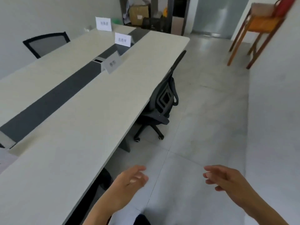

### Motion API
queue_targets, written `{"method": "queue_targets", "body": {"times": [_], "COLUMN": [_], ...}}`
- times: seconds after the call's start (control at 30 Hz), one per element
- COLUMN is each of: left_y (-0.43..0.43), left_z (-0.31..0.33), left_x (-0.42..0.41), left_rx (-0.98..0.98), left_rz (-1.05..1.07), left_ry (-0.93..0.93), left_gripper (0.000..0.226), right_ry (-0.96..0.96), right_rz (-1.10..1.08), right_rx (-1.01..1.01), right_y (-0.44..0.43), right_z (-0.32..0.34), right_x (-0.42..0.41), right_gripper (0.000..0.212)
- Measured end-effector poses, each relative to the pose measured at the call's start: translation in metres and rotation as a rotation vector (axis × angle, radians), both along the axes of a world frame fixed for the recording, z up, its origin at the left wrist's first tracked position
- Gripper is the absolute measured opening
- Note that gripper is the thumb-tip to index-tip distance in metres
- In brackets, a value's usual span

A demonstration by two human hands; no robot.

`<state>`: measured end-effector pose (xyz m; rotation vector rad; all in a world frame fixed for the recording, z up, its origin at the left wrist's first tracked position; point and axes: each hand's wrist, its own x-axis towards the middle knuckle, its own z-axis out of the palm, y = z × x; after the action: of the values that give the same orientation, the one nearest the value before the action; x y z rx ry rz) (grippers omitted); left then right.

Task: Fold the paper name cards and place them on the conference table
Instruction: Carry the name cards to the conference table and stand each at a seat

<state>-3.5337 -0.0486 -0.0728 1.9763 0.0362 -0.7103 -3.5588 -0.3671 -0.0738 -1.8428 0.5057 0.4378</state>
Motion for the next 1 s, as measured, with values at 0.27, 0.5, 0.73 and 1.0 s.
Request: {"method": "queue_targets", "body": {"times": [0.27,0.5,0.73,1.0], "left_y": [-0.055,-0.149,-0.255,-0.399], "left_z": [-0.018,0.028,0.037,0.037], "left_x": [0.169,0.35,0.474,0.618], "left_rx": [0.104,0.042,0.011,0.024], "left_rz": [-0.079,-0.218,-0.387,-0.415], "left_ry": [-0.047,-0.145,-0.126,-0.117], "left_gripper": [0.018,0.019,0.025,0.023], "right_ry": [-0.039,-0.134,-0.174,-0.149], "right_rz": [-0.198,-0.358,-0.464,-0.493], "right_rx": [-0.012,0.011,0.06,0.056], "right_y": [-0.075,-0.126,-0.206,-0.359], "right_z": [0.0,0.039,0.044,0.038], "right_x": [0.116,0.232,0.312,0.46], "right_gripper": [0.015,0.016,0.102,0.021]}}
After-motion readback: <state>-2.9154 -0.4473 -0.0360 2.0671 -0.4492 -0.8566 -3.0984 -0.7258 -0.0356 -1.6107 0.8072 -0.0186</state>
